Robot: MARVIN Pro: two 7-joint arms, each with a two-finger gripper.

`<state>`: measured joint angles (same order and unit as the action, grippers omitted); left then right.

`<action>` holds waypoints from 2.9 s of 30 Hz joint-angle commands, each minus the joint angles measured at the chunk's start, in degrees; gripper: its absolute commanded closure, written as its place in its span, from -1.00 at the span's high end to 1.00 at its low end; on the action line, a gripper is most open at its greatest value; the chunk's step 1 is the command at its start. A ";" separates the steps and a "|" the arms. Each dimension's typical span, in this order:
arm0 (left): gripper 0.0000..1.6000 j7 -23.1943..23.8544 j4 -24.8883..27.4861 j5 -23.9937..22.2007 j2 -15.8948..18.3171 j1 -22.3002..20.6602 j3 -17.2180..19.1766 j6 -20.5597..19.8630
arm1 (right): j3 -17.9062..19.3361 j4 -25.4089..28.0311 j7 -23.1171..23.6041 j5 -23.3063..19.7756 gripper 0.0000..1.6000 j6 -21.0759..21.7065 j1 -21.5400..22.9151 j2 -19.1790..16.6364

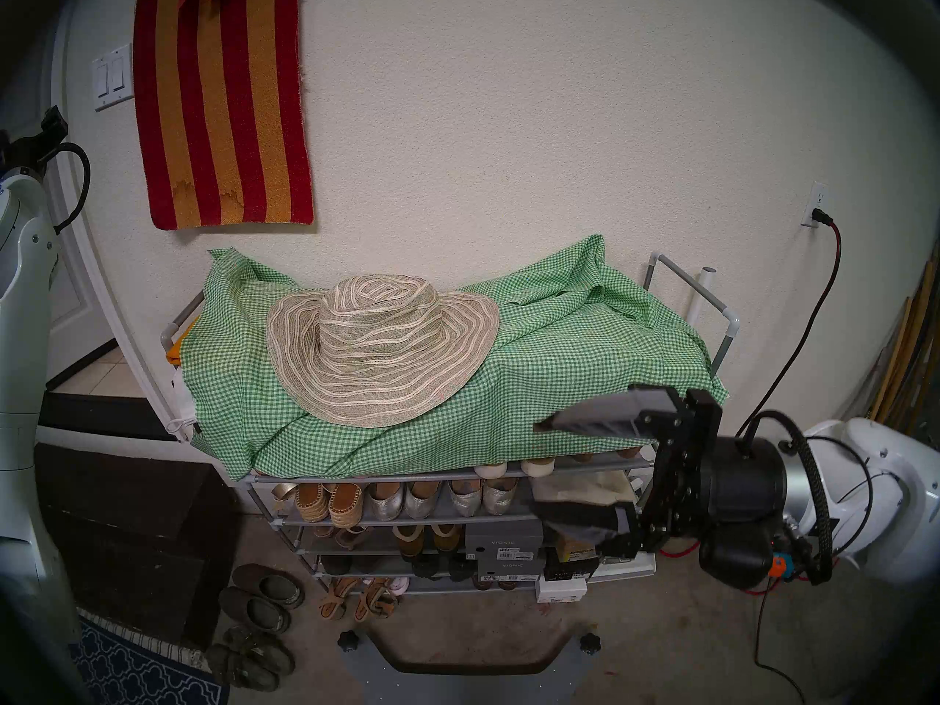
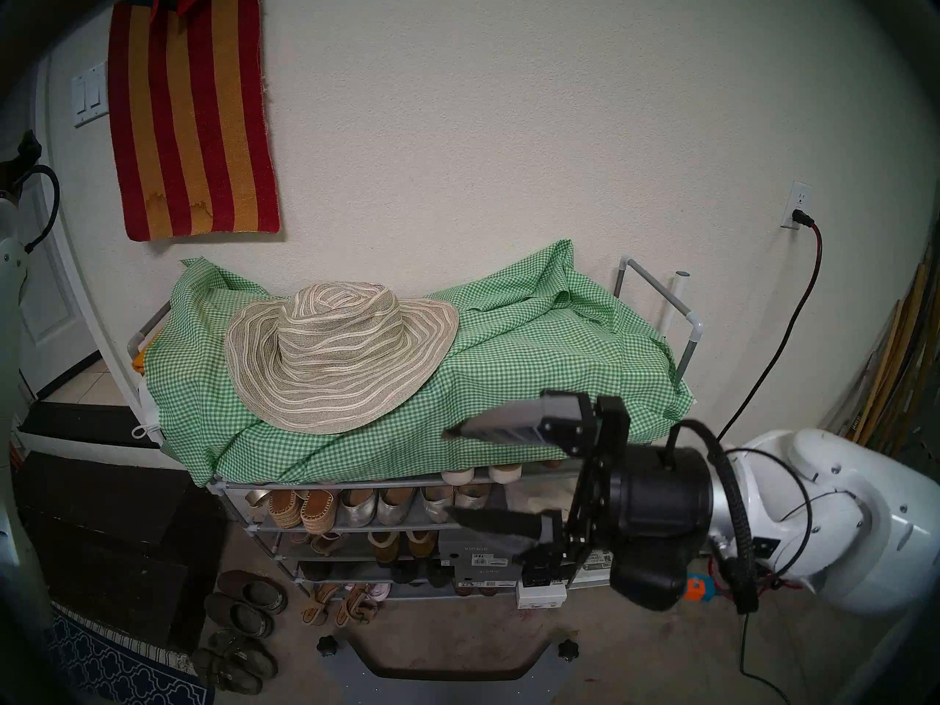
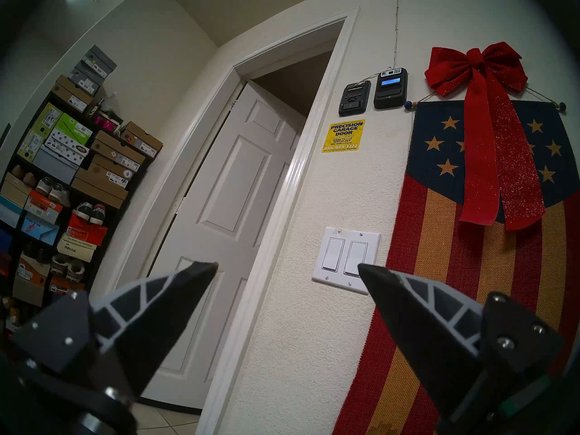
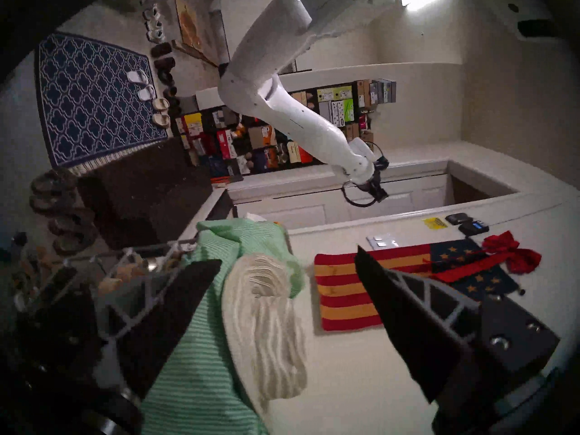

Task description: Lift the object off the cloth, cover the shoe rack with the cloth, put the object back

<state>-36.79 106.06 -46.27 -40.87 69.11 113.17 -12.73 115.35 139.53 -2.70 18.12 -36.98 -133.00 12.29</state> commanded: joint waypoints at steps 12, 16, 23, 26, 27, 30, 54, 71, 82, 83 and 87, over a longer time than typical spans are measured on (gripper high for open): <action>1.00 -0.02 0.03 0.03 0.12 -0.02 0.02 0.02 | -2.33 0.47 -1.26 -3.13 1.00 5.83 7.47 -5.04; 1.00 -0.03 0.04 -0.01 0.12 -0.02 0.02 0.02 | -2.31 0.47 -1.14 -3.51 1.00 6.40 8.79 -5.37; 1.00 -0.04 0.04 -0.08 0.12 0.00 0.03 0.02 | -1.84 0.47 0.58 -3.08 1.00 8.08 10.81 -5.80; 1.00 -0.04 0.04 -0.11 0.12 0.00 0.03 0.02 | -2.19 0.47 1.63 -2.90 1.00 9.19 11.02 -5.94; 1.00 -0.04 0.04 -0.12 0.12 0.00 0.03 0.02 | -2.35 0.47 1.93 -2.75 1.00 9.51 11.01 -5.98; 1.00 -0.05 0.04 -0.15 0.13 0.01 0.04 0.02 | -2.62 0.47 2.93 -2.51 1.00 10.68 11.30 -6.10; 1.00 -0.07 0.06 -0.33 0.19 0.05 0.05 0.02 | -5.59 0.47 6.72 0.18 1.00 17.34 14.35 -6.54; 1.00 -0.10 0.06 -0.44 0.23 0.08 0.06 0.02 | -9.76 0.47 8.29 2.47 1.00 19.97 14.97 -6.56; 1.00 -0.12 0.07 -0.52 0.25 0.10 0.06 0.02 | -9.87 0.47 6.25 3.83 1.00 23.41 17.73 -6.56; 1.00 -0.12 0.07 -0.52 0.25 0.10 0.06 0.02 | -9.87 0.47 6.25 3.83 1.00 23.41 17.73 -6.56; 1.00 -0.12 0.07 -0.55 0.27 0.11 0.06 0.02 | -9.87 0.47 5.16 4.09 1.00 24.72 18.61 -6.56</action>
<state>-36.90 106.09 -46.90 -40.70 69.27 113.19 -12.73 105.06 140.02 4.30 22.22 -14.29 -116.23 5.56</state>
